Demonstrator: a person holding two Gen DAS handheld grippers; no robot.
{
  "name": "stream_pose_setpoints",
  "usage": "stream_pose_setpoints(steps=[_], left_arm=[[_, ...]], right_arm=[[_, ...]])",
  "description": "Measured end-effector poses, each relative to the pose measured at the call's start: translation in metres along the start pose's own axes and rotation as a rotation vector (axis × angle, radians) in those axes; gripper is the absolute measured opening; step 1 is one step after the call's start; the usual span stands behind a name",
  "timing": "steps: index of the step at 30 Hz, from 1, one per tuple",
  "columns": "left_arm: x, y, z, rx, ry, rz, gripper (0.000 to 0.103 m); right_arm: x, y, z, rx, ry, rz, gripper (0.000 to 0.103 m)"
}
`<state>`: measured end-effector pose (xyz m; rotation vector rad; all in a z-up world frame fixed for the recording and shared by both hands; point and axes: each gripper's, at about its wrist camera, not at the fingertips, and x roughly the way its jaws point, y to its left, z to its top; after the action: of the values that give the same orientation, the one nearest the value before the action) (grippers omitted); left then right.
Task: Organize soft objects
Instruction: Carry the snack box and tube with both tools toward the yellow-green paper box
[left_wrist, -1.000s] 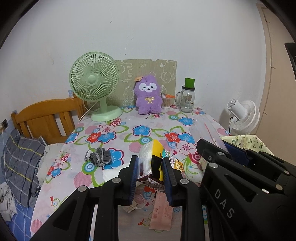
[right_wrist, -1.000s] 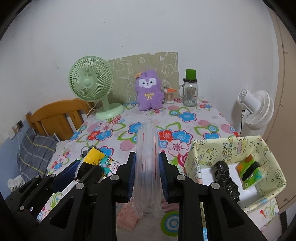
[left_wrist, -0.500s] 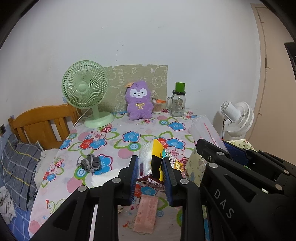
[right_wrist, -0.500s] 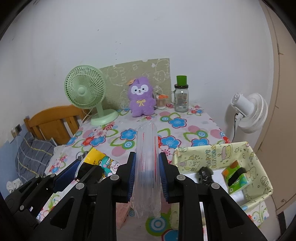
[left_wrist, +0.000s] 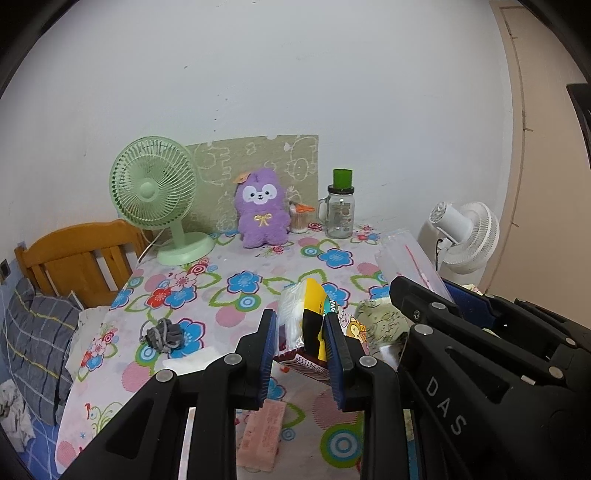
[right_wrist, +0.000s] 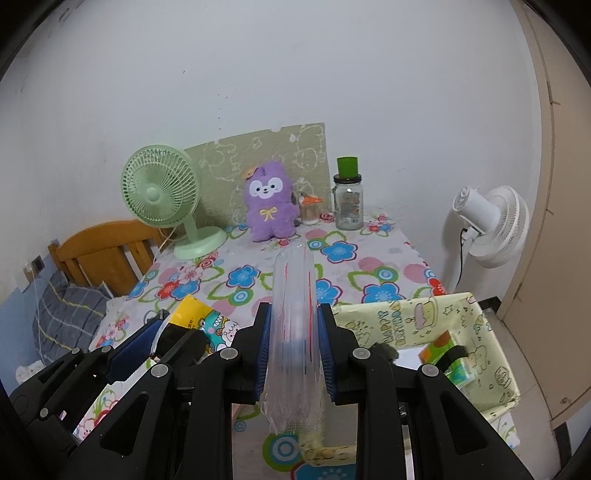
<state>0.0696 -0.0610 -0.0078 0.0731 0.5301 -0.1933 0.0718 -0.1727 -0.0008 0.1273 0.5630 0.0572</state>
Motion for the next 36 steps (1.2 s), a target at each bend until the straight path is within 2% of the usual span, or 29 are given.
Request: stream_pose_setpoints(steps=[16, 29, 36], left_arm=[[0.014, -0.055, 0.006, 0.028, 0.001, -0.053, 0.025], [0.052, -0.089, -0.001, 0.047, 0.07, -0.092, 0.025], [0.074, -0.099, -0.005, 0.065, 0.118, -0.083, 0.029]], right_arm=[[-0.005, -0.057, 0.007, 0.017, -0.008, -0.053, 0.028], [0.023, -0.099, -0.002, 0.041, 0.05, -0.103, 0.028], [0.044, -0.115, -0.008, 0.063, 0.091, -0.118, 0.028]])
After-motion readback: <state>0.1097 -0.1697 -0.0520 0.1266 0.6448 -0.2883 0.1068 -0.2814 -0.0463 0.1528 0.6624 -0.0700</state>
